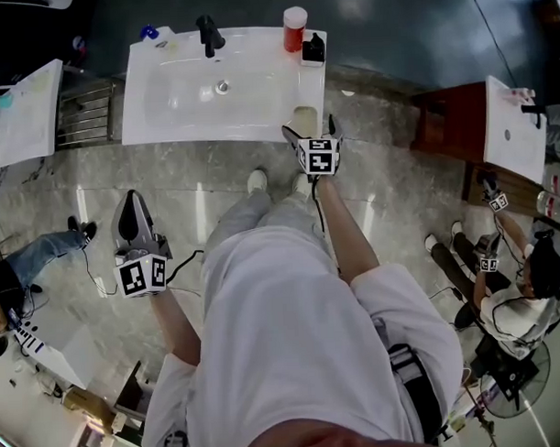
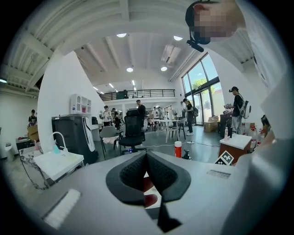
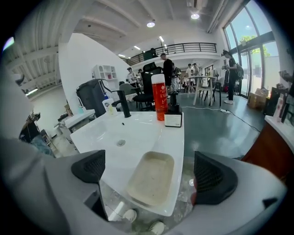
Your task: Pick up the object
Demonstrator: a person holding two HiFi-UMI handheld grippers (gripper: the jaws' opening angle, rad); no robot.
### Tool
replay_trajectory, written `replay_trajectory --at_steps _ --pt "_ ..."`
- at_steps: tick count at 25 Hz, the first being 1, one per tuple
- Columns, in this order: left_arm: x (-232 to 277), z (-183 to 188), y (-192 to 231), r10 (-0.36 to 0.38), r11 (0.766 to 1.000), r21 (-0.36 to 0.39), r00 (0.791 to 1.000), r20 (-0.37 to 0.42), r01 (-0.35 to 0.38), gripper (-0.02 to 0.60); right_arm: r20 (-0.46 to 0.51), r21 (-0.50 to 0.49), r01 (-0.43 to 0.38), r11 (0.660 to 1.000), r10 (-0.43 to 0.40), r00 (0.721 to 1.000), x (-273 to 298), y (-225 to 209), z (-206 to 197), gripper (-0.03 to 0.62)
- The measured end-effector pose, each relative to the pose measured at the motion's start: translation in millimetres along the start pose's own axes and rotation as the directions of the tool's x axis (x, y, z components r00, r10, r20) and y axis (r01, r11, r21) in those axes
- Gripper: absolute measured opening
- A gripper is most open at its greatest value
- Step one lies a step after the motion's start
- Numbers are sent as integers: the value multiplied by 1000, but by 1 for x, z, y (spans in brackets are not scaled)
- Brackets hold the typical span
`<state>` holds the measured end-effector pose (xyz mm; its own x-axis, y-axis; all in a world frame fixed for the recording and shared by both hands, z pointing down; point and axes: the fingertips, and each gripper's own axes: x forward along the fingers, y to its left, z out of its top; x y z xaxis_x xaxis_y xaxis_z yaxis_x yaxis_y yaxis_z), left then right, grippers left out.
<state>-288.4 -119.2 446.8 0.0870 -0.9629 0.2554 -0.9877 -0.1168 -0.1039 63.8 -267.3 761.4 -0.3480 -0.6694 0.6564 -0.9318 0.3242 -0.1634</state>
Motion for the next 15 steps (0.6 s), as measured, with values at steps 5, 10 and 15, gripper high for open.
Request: replay_trajectory --at_steps 5,10,15 --pt "-10 -7 10 32 999 -9 999 -11 -32 -2 -62 31 7 999 -5 998 17 -2 -19 591" --pt "-16 -8 20 59 998 -5 998 -22 -60 -2 -134 59 23 998 -14 991 34 -4 -35 588" --pt "-18 -12 28 77 997 -12 996 -36 -77 -2 -193 104 38 994 -17 981 43 -7 -51 572"
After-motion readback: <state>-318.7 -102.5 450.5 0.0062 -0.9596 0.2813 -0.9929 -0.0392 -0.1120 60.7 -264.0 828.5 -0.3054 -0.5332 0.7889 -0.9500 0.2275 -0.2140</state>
